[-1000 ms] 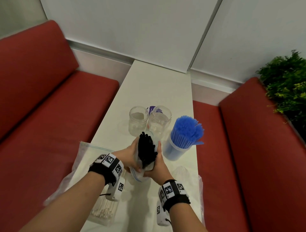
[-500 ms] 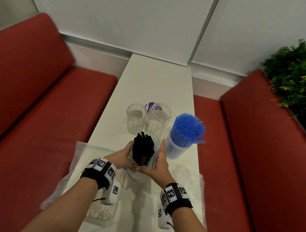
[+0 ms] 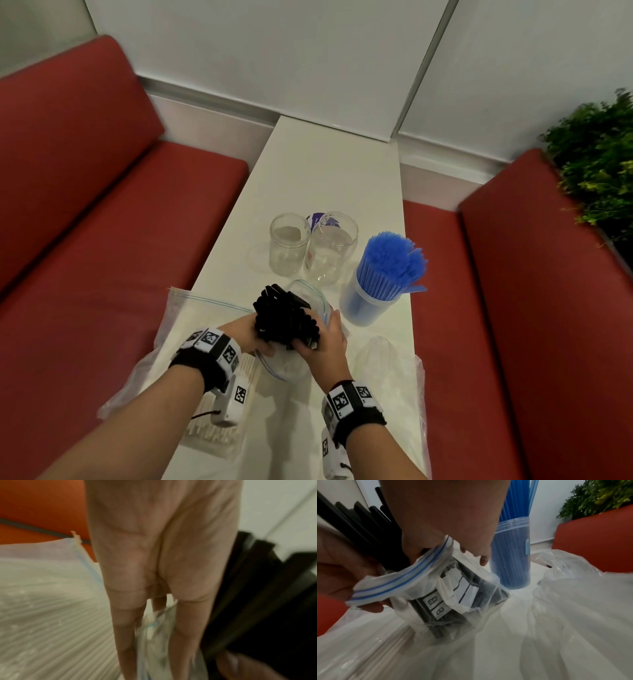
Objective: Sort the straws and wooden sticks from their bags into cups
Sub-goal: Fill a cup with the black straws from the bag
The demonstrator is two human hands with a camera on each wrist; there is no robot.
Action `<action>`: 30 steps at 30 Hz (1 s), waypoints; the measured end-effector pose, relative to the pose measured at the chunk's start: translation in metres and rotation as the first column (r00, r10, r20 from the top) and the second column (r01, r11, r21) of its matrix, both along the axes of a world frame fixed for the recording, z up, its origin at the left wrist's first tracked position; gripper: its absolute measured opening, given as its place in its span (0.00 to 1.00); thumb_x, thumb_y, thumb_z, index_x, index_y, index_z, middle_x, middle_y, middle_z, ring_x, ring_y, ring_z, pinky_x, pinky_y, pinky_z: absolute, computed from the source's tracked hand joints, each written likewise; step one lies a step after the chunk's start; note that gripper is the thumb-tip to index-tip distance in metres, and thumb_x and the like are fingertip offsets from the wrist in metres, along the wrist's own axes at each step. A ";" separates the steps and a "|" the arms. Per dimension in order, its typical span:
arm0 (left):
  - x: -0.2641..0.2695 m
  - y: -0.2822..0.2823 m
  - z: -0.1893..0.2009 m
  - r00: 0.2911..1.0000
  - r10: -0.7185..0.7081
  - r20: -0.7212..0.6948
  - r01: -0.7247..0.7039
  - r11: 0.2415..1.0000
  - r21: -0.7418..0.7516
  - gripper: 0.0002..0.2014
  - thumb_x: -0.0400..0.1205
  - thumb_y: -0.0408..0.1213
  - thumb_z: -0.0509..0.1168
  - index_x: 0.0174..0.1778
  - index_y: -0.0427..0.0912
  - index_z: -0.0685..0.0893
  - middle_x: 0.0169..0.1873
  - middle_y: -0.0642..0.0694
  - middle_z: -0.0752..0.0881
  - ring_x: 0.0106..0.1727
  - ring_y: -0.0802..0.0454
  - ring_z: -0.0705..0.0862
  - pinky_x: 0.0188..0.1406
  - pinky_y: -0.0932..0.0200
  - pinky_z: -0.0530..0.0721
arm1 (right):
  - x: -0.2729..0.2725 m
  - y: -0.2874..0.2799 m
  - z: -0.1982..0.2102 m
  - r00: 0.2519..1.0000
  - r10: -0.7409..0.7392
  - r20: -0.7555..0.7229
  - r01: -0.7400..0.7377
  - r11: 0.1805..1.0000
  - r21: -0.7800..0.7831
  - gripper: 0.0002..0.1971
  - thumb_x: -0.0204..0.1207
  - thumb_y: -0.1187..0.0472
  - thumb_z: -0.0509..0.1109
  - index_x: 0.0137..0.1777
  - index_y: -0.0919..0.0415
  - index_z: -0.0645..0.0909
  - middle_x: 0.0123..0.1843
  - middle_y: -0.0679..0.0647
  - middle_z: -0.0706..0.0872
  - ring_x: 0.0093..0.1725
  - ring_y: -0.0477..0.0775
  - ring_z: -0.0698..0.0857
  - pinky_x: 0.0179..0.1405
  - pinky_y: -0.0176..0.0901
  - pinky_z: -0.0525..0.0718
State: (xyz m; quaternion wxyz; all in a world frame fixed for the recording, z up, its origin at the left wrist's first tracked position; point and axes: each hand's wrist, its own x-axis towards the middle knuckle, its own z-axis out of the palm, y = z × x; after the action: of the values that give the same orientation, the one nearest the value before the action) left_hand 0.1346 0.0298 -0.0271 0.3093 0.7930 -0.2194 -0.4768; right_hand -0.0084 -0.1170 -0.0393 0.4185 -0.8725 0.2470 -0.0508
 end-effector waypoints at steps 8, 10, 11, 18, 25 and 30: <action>0.013 0.037 0.017 0.722 0.464 -0.514 -0.635 0.739 -0.224 0.16 0.86 0.31 0.58 0.60 0.52 0.87 0.44 0.44 0.89 0.44 0.45 0.88 0.40 0.44 0.88 | -0.001 0.014 0.009 0.995 0.096 -0.031 -0.095 0.995 0.011 0.19 0.83 0.52 0.74 0.72 0.48 0.79 0.70 0.52 0.77 0.67 0.55 0.82 0.66 0.54 0.84; 0.009 0.039 0.015 0.681 0.501 -0.535 -0.675 0.713 -0.191 0.14 0.88 0.37 0.57 0.58 0.53 0.87 0.43 0.46 0.88 0.43 0.44 0.87 0.42 0.44 0.88 | 0.002 0.020 0.011 0.990 0.097 -0.099 -0.100 0.995 -0.028 0.20 0.84 0.54 0.73 0.74 0.51 0.78 0.74 0.53 0.76 0.68 0.57 0.82 0.66 0.54 0.84; 0.007 0.039 0.012 0.686 0.515 -0.514 -0.676 0.713 -0.188 0.14 0.88 0.37 0.56 0.58 0.52 0.88 0.43 0.46 0.88 0.42 0.44 0.86 0.41 0.45 0.88 | 0.005 0.023 0.013 0.985 0.101 -0.138 -0.110 0.992 -0.060 0.19 0.85 0.55 0.71 0.74 0.52 0.78 0.75 0.55 0.75 0.67 0.59 0.83 0.65 0.55 0.84; 0.008 0.059 0.005 0.655 0.420 -0.628 -0.705 0.638 -0.308 0.17 0.83 0.22 0.59 0.62 0.41 0.85 0.45 0.39 0.88 0.38 0.46 0.85 0.35 0.56 0.84 | 0.027 0.026 0.029 0.919 0.123 -0.375 -0.223 0.946 -0.237 0.13 0.88 0.60 0.61 0.70 0.57 0.75 0.71 0.60 0.76 0.66 0.66 0.82 0.63 0.60 0.85; 0.004 0.064 -0.022 0.783 0.611 -0.117 -0.622 0.760 -0.191 0.13 0.75 0.12 0.62 0.33 0.32 0.84 0.34 0.35 0.84 0.41 0.43 0.81 0.42 0.53 0.77 | 0.026 0.035 0.023 0.786 0.125 -0.606 -0.379 0.872 -0.311 0.18 0.89 0.65 0.59 0.77 0.57 0.72 0.79 0.62 0.71 0.75 0.67 0.77 0.73 0.62 0.78; 0.003 0.060 -0.026 0.847 0.364 0.388 -0.424 0.902 0.078 0.08 0.79 0.26 0.61 0.48 0.38 0.83 0.46 0.39 0.87 0.50 0.41 0.85 0.46 0.56 0.80 | 0.029 0.039 0.019 0.795 0.109 -0.597 -0.353 0.884 -0.308 0.19 0.88 0.63 0.61 0.77 0.54 0.73 0.79 0.61 0.70 0.77 0.67 0.75 0.75 0.62 0.76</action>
State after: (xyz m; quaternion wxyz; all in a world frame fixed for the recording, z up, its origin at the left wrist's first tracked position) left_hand 0.1374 0.0901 -0.0531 0.2897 0.9177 -0.0660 -0.2637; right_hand 0.0202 -0.0784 -0.0202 0.1402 -0.9390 0.2323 0.2114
